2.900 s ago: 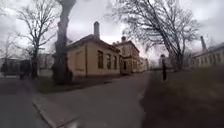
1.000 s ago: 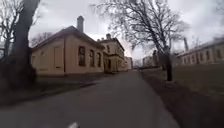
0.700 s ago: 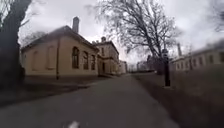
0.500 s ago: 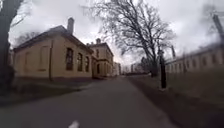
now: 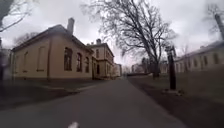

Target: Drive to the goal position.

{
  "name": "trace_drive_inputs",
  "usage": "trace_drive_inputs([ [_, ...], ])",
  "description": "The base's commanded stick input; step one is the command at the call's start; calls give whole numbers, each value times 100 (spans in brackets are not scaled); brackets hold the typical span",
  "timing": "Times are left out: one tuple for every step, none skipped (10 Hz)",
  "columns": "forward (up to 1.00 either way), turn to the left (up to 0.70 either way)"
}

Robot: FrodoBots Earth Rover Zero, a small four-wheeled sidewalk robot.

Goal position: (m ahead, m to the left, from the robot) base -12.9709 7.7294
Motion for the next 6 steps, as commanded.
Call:
trace_drive_inputs([
  [100,-8],
  [100,0],
  [100,0],
  [100,0],
  [100,0],
  [100,-13],
])
